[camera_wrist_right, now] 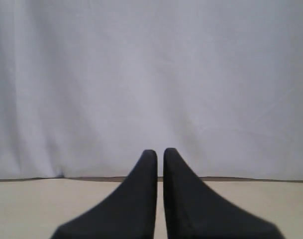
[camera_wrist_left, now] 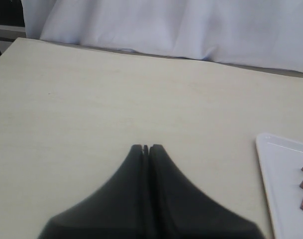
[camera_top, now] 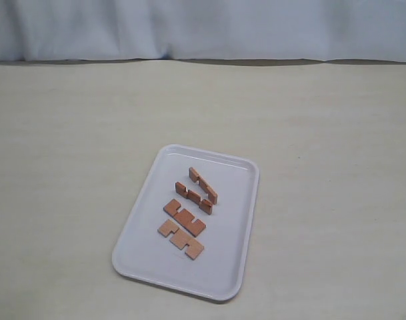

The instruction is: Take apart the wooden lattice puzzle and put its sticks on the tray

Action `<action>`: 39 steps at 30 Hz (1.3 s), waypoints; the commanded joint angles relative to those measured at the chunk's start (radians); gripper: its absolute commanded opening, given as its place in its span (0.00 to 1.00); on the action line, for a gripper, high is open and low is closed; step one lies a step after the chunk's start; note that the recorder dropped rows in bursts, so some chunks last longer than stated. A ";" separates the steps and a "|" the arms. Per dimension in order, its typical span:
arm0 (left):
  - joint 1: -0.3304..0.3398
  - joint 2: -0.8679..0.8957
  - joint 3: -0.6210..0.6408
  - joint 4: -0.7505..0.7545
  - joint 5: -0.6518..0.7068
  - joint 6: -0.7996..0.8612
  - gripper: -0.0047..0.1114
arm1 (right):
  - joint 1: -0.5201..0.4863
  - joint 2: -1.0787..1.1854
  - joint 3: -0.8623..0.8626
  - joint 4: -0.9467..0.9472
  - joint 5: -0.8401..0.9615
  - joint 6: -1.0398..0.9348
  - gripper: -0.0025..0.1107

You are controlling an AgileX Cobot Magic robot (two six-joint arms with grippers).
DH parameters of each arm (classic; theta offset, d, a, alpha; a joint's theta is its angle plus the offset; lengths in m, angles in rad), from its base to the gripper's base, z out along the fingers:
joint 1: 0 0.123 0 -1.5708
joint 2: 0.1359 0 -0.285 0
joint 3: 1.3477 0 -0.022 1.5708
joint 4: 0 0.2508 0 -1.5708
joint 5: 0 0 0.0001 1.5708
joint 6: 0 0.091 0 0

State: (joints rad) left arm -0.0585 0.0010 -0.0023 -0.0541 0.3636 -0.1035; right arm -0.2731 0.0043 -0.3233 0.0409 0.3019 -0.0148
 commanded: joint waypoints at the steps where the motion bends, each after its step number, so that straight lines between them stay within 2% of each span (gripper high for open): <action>1: -0.001 -0.001 0.002 0.001 -0.010 -0.004 0.04 | -0.004 -0.004 -0.008 -0.002 0.013 0.002 0.06; 7: -0.001 -0.001 0.002 0.001 -0.010 -0.004 0.04 | -0.004 -0.004 -0.008 -0.008 -0.018 0.004 0.06; 11: -0.001 -0.001 0.002 0.001 -0.010 -0.004 0.04 | -0.004 -0.004 0.006 0.087 -0.007 0.021 0.06; 22: -0.001 -0.001 0.002 0.001 -0.010 -0.004 0.04 | -0.004 -0.004 0.244 0.077 -0.185 0.009 0.06; 26: -0.001 -0.001 0.002 0.001 -0.010 -0.004 0.04 | -0.004 -0.004 0.323 0.075 -0.172 0.009 0.06; 28: -0.001 -0.001 0.002 0.001 -0.010 -0.004 0.04 | -0.004 -0.004 0.323 0.059 -0.094 0.003 0.06; 39: -0.001 -0.001 0.002 0.015 -0.010 -0.004 0.04 | -0.004 -0.004 0.323 0.082 -0.116 0.015 0.06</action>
State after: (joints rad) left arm -0.0585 0.0010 -0.0023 -0.0407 0.3636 -0.1035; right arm -0.2731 0.0043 -0.0018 0.1188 0.1906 0.0000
